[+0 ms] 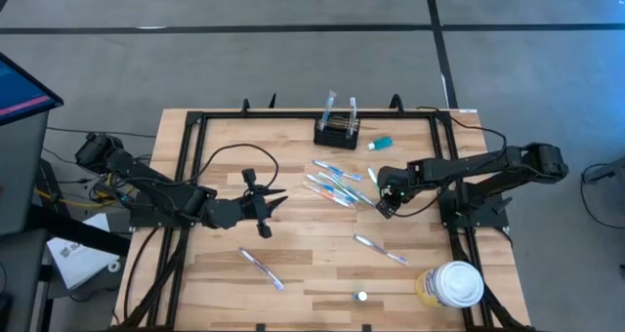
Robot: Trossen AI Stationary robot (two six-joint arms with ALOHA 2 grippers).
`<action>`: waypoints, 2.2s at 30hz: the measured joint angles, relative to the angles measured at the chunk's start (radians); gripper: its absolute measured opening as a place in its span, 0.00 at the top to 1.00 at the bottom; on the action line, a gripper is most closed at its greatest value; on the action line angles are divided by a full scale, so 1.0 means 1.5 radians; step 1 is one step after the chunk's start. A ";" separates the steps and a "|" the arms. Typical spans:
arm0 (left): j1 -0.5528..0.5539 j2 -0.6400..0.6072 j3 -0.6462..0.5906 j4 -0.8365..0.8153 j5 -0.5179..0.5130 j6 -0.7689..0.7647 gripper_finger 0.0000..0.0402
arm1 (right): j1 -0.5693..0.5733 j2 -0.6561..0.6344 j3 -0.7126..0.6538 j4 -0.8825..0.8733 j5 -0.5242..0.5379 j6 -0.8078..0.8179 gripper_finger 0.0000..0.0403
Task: Pick & Place toothbrushing station
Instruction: Put the right green toothbrush into the mesh organizer
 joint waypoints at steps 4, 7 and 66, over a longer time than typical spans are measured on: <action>0.000 0.000 0.000 0.000 0.000 0.000 0.82 | 0.000 0.039 0.000 0.006 0.000 -0.002 0.68; 0.000 0.000 0.000 0.000 0.000 0.000 0.82 | 0.000 0.084 0.000 0.017 0.001 -0.021 0.68; 0.046 0.014 0.000 0.049 0.187 -0.018 0.82 | -0.009 0.170 0.150 -0.110 0.050 -0.129 0.99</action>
